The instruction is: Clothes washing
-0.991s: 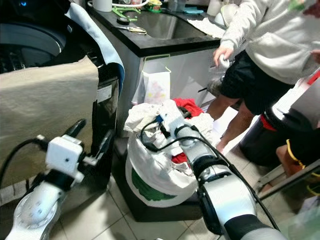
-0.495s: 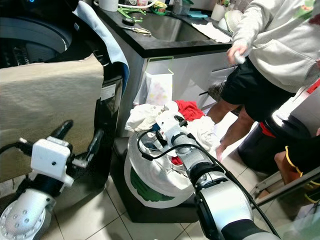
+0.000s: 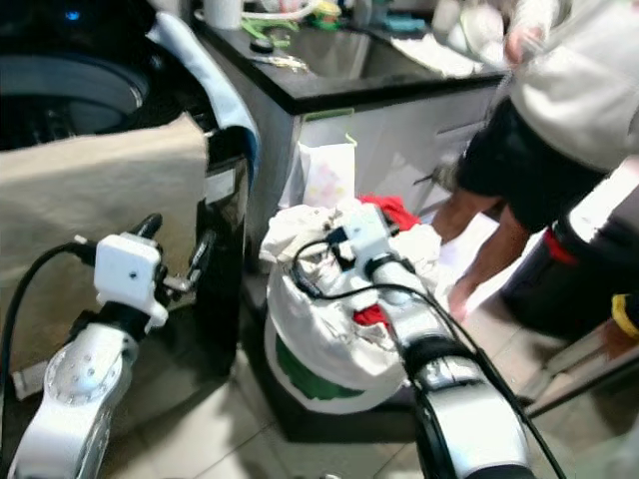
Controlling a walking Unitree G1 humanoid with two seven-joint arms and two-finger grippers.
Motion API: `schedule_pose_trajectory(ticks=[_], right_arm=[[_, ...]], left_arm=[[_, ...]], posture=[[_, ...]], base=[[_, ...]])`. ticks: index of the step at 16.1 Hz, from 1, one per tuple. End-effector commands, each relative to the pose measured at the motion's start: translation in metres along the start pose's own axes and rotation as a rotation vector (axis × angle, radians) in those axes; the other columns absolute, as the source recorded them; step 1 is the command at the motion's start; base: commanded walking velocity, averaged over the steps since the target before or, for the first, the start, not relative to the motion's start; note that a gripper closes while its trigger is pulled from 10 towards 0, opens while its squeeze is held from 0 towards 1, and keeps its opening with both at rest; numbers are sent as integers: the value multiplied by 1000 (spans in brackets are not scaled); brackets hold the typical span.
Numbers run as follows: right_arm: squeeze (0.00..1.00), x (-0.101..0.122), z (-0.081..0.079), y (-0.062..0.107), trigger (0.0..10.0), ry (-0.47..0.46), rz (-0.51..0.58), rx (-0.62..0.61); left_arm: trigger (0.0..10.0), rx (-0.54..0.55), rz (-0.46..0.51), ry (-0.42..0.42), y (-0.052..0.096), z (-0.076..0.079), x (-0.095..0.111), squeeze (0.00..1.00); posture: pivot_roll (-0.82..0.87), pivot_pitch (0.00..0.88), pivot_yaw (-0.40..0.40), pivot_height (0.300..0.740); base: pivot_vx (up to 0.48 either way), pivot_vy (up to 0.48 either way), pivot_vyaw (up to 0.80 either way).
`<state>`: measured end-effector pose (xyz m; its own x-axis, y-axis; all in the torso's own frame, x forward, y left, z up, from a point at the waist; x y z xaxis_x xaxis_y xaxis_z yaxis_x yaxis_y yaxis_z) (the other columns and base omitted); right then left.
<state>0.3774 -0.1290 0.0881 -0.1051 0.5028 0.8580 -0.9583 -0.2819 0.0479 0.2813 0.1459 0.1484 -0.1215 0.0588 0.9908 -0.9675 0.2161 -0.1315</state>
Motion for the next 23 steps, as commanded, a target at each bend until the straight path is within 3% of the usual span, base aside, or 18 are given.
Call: schedule_pose_trajectory(ticks=[1,2,4,7,8,9,11,20,23], right_arm=[[0,6,12,1,10000,-19,41,-33],[0,20,24,39,10000,-96,217,-71],[0,24,30,70,10000,-109,279,-94],[0,12,27,109,10000,-90,270,-105],[0,10,27,114,10000,-94,259,-108],[0,7,31,124,10000,-107,237,-116],[0,4,33,132,10000,-112,200,-106],[0,12,25,107,10000,-97,212,-62],[0,11,26,98,10000,-75,187,-61]], left_arm=[[10000,5,2,20,-3,0,-1,0],[10000,-15,-5,22,-10,3,-6,0],[10000,-31,-10,38,-13,8,-11,0],[10000,-15,-16,92,-8,11,-17,0],[10000,0,-13,111,-6,9,-17,0],[10000,2,-11,122,8,12,-16,0],[10000,-30,-7,105,21,20,-15,0],[10000,-38,55,-11,10,23,-4,0],[10000,-46,55,-4,9,25,-4,0]], posture=[[149,0,-118,740],[99,0,-84,740],[78,0,-67,740],[56,0,-41,740],[56,0,-41,740],[55,0,-36,740],[71,0,-46,740],[98,0,-68,740],[102,0,-68,740]], base=[[0,0,0],[0,0,0],[0,0,0],[0,0,0],[0,0,0],[0,0,0],[0,0,0],[0,0,0],[0,0,0]])
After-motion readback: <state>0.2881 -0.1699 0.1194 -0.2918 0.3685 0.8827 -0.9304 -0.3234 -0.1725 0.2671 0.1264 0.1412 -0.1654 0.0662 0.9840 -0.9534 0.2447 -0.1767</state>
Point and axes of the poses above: a point about 5 cm out from each wrist's last joint towards the gripper, its own y axis pointing back from the gripper into the wrist, its own x axis along the axis of the wrist's last joint, z = x × y, the point moved 3 cm from there along -y, pointing out of the wrist towards the gripper, and after that the axes turned 14 degrees about y, right-handed, at the moved point
